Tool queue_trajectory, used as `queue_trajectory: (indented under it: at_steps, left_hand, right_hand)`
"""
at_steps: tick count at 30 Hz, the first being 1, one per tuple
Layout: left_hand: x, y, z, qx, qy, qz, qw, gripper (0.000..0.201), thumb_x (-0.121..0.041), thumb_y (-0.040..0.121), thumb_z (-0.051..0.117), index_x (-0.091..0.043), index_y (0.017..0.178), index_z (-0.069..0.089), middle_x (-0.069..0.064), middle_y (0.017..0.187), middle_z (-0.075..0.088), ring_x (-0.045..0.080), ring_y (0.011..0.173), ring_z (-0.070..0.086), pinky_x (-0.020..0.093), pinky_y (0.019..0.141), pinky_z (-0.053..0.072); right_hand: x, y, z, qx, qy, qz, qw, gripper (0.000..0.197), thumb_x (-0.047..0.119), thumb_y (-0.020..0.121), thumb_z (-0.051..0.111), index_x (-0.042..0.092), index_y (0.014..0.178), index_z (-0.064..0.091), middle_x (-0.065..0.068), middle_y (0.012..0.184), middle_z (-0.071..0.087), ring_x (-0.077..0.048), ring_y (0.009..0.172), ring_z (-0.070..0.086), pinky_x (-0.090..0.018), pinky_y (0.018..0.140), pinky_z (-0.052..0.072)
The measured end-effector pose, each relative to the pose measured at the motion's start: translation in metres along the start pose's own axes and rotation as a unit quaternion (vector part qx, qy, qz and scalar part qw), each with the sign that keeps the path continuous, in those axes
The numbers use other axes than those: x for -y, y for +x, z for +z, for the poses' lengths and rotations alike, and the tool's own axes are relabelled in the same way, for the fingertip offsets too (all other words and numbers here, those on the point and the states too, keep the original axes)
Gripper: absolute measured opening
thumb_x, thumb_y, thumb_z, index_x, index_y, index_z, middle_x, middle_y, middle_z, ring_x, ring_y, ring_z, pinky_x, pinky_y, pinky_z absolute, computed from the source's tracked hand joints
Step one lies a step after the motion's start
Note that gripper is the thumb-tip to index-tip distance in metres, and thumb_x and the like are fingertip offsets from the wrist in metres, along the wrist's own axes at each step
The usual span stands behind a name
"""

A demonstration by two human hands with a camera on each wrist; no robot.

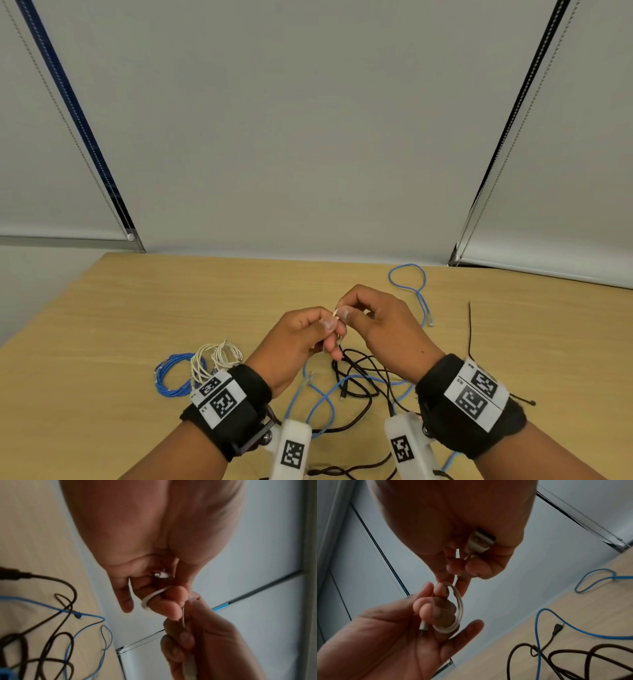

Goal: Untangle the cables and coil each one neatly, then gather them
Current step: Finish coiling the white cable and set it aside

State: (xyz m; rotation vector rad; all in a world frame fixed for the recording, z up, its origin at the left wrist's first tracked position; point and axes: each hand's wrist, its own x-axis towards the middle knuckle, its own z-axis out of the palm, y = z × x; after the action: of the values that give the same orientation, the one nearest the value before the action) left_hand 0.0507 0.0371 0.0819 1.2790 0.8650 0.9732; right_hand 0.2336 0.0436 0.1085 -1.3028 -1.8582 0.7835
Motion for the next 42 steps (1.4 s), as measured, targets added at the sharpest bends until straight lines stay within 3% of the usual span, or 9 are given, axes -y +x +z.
queue_trajectory:
  at_steps: [6, 8, 12, 19, 23, 28, 34, 38, 42]
  left_hand:
    - [0.003, 0.001, 0.002, -0.071, -0.074, 0.013, 0.995, 0.023, -0.005, 0.099, 0.057, -0.007, 0.087, 0.076, 0.014, 0.084, 0.068, 0.024, 0.080, 0.068, 0.034, 0.078, 0.058]
    - [0.003, 0.001, 0.001, -0.082, -0.066, 0.013, 0.994, 0.018, -0.004, 0.098, 0.059, -0.003, 0.090, 0.075, 0.015, 0.092, 0.070, 0.026, 0.088, 0.070, 0.035, 0.080, 0.059]
    - [0.000, -0.002, 0.000, -0.074, 0.018, 0.010, 0.997, 0.022, -0.007, 0.096, 0.064, -0.016, 0.084, 0.080, 0.006, 0.074, 0.068, 0.017, 0.073, 0.066, 0.034, 0.076, 0.061]
    - [0.002, 0.003, 0.001, -0.126, 0.110, 0.030, 0.986, 0.016, -0.012, 0.093, 0.070, -0.020, 0.084, 0.081, -0.002, 0.069, 0.070, 0.009, 0.062, 0.063, 0.025, 0.064, 0.057]
    - [0.002, 0.002, 0.004, -0.109, 0.021, 0.002, 0.994, 0.024, -0.022, 0.101, 0.059, -0.018, 0.090, 0.080, 0.005, 0.088, 0.078, 0.019, 0.077, 0.071, 0.038, 0.075, 0.061]
    - [-0.003, 0.001, -0.003, -0.030, -0.180, -0.094, 0.979, 0.020, -0.017, 0.099, 0.060, -0.011, 0.094, 0.078, 0.022, 0.116, 0.073, 0.035, 0.100, 0.073, 0.048, 0.086, 0.060]
    - [-0.002, 0.003, 0.004, -0.011, -0.260, -0.105, 0.960, 0.009, -0.015, 0.088, 0.070, -0.016, 0.079, 0.069, 0.013, 0.093, 0.074, 0.022, 0.080, 0.071, 0.032, 0.074, 0.056]
    - [-0.001, 0.005, 0.006, -0.062, -0.195, -0.069, 0.976, 0.008, -0.009, 0.085, 0.074, -0.011, 0.081, 0.067, 0.014, 0.080, 0.070, 0.023, 0.070, 0.067, 0.030, 0.066, 0.056]
    - [0.002, 0.007, 0.009, -0.165, 0.068, 0.024, 0.984, 0.017, 0.002, 0.086, 0.072, -0.010, 0.082, 0.060, 0.010, 0.075, 0.064, 0.023, 0.069, 0.062, 0.035, 0.066, 0.055]
  right_hand:
    - [0.007, 0.000, 0.003, 0.024, 0.044, 0.008, 0.999, 0.015, 0.023, 0.099, 0.058, 0.027, 0.085, 0.063, 0.007, 0.076, 0.068, -0.023, 0.078, 0.064, -0.042, 0.075, 0.052]
    - [0.007, 0.001, 0.003, 0.032, 0.050, 0.007, 0.998, 0.016, 0.022, 0.099, 0.057, 0.026, 0.085, 0.062, 0.006, 0.071, 0.066, -0.020, 0.071, 0.061, -0.041, 0.071, 0.051]
    - [0.003, 0.001, 0.003, 0.044, 0.044, 0.011, 0.998, 0.016, 0.022, 0.100, 0.056, 0.024, 0.085, 0.061, 0.010, 0.064, 0.058, -0.003, 0.061, 0.051, -0.027, 0.064, 0.044]
    - [0.000, 0.002, 0.002, 0.035, 0.032, 0.010, 0.999, 0.014, 0.023, 0.099, 0.057, 0.025, 0.085, 0.061, 0.010, 0.066, 0.061, -0.002, 0.063, 0.053, -0.026, 0.066, 0.045]
    - [-0.004, 0.003, -0.001, 0.004, -0.019, 0.005, 1.000, 0.016, 0.026, 0.100, 0.056, 0.029, 0.085, 0.059, 0.011, 0.067, 0.060, -0.001, 0.064, 0.053, -0.015, 0.059, 0.042]
    - [-0.005, 0.002, -0.002, -0.003, -0.021, -0.010, 1.000, 0.016, 0.022, 0.101, 0.055, 0.026, 0.086, 0.058, 0.011, 0.069, 0.062, -0.006, 0.062, 0.053, -0.018, 0.057, 0.041]
    - [-0.002, 0.001, 0.001, -0.011, 0.005, -0.034, 0.999, 0.013, 0.022, 0.101, 0.054, 0.025, 0.089, 0.059, 0.001, 0.076, 0.064, -0.015, 0.070, 0.058, -0.022, 0.061, 0.046]
    - [-0.005, 0.003, 0.001, 0.010, 0.028, -0.012, 0.999, 0.013, 0.023, 0.101, 0.055, 0.025, 0.089, 0.060, 0.004, 0.071, 0.061, -0.004, 0.063, 0.054, -0.019, 0.060, 0.045]
    - [-0.008, 0.004, 0.002, 0.044, 0.088, 0.026, 0.995, 0.013, 0.015, 0.099, 0.056, 0.017, 0.087, 0.062, 0.009, 0.064, 0.060, 0.001, 0.051, 0.051, -0.011, 0.051, 0.038]
